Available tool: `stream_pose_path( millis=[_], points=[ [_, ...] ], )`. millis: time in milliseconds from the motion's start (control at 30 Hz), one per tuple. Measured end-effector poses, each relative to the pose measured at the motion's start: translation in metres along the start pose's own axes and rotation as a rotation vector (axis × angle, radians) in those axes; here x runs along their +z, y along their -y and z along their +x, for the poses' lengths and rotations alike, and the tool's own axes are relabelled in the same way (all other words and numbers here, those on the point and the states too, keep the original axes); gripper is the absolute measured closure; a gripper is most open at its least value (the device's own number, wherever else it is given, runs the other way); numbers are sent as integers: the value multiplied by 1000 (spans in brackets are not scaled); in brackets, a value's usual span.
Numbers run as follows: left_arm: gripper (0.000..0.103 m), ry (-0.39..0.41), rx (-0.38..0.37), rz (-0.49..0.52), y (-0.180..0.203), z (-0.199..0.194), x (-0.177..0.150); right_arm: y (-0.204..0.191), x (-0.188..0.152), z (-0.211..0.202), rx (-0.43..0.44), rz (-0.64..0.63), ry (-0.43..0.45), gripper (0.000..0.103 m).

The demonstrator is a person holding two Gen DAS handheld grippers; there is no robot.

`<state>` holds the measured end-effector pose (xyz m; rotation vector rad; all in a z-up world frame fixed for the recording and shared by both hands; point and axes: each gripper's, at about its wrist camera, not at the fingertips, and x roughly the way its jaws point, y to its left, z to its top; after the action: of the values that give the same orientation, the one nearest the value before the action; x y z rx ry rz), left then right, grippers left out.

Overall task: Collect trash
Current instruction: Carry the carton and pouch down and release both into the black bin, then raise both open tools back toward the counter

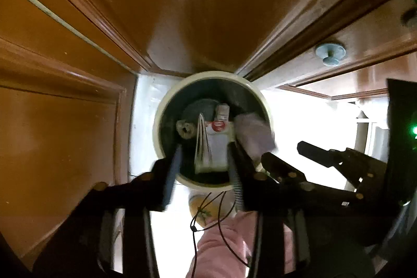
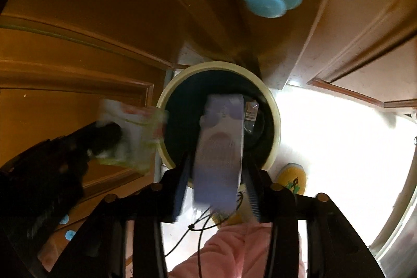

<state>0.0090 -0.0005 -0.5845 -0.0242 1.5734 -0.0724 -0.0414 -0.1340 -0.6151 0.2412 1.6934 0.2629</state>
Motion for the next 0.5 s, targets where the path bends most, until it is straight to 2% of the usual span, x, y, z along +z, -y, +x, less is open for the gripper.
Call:
stream_pose_path(
  millis=[67, 167, 367, 500],
  points=[
    [55, 7, 8, 18, 1, -5, -1, -5, 0, 2, -37, -17, 0, 39],
    [55, -5, -6, 11, 1, -15, -3, -9, -3, -4, -36, -28, 23, 35],
    [55, -14, -11, -14, 3, -40, -7, -12, -15, -22, -21, -27, 36, 35],
    [55, 5, -5, -14, 6, -75, -12, -8, -25, -43, -9, -9, 30, 35]
  ],
)
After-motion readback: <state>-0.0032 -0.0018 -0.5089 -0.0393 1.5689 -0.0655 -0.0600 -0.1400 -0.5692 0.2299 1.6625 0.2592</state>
